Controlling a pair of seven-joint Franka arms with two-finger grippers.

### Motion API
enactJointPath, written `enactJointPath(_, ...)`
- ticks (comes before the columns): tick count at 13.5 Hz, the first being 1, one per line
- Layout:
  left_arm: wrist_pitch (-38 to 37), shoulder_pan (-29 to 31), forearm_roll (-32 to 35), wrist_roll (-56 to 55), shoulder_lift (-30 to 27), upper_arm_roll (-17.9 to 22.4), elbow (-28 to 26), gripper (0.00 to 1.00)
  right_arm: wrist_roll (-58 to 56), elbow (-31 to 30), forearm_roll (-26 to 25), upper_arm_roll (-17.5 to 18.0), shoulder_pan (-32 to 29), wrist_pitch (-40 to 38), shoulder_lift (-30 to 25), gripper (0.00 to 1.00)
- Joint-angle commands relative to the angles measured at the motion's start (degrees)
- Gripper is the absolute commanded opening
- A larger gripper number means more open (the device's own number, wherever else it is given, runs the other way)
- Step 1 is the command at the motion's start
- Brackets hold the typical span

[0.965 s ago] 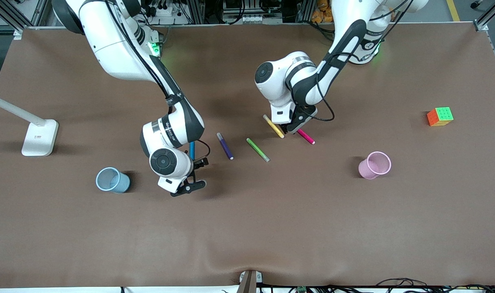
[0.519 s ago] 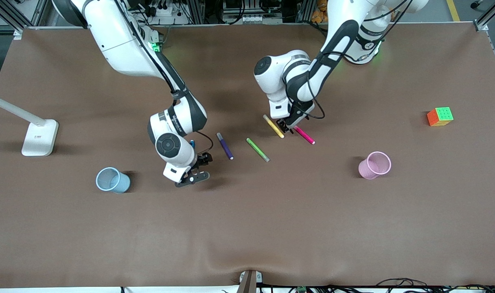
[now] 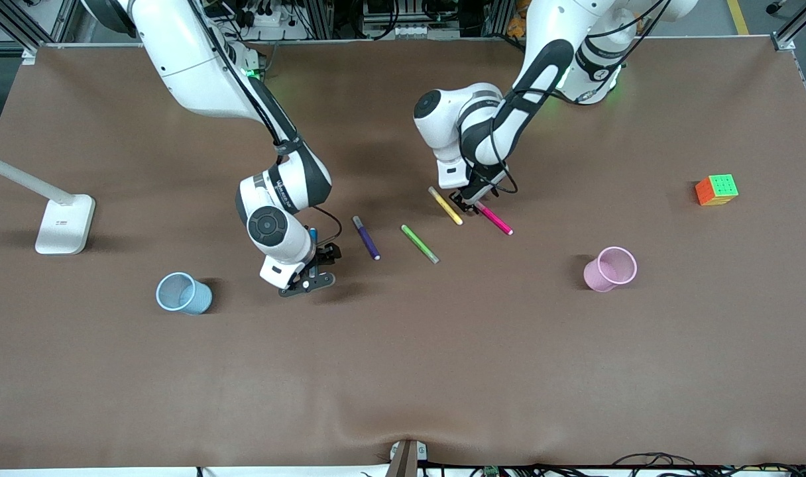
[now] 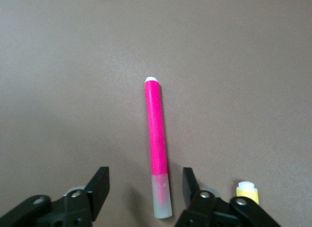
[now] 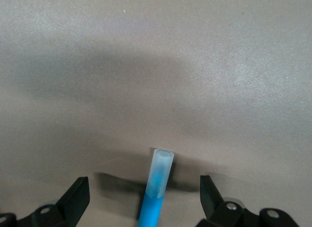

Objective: Place pink and blue markers in matching cups
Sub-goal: 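Lower and close the right gripper on the blue marker while the left gripper grasps pink, then lift the blue marker toward the blue cup while the left gripper carries pink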

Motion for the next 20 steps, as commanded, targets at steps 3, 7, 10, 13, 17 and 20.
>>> enactJointPath(3,0.9,-0.2,5.8,-6.0,1.9,0.0,-0.3,0.59,0.4,-1.9,1.1,-0.1,0.1,2.6,-1.4,1.0)
enactJointPath(7,0.9,-0.3,5.8,-6.3,2.7,0.1,-0.2,0.41,0.0,-2.0,1.1,0.0,-0.3,2.0,-1.5,0.01)
enactJointPath(10,0.9,-0.4,5.8,-6.8,2.7,0.0,0.0,0.02,0.2,-2.1,1.1,0.0,-0.2,1.8,-1.6,0.0)
enactJointPath(13,0.9,-0.3,5.8,-7.1,2.3,0.0,0.2,0.0,0.1,-1.9,1.1,0.0,-0.3,1.7,-2.2,0.0)
enactJointPath(17,0.4,3.0,4.0,-2.9,-2.9,-0.1,0.4,0.0,0.0,-1.3,1.1,-0.1,-1.0,0.4,-5.6,0.0)
enactJointPath(20,0.4,6.0,-1.3,4.2,-6.6,-0.4,1.1,0.0,-0.8,0.3,1.1,-0.2,-1.8,-4.9,-8.7,0.0)
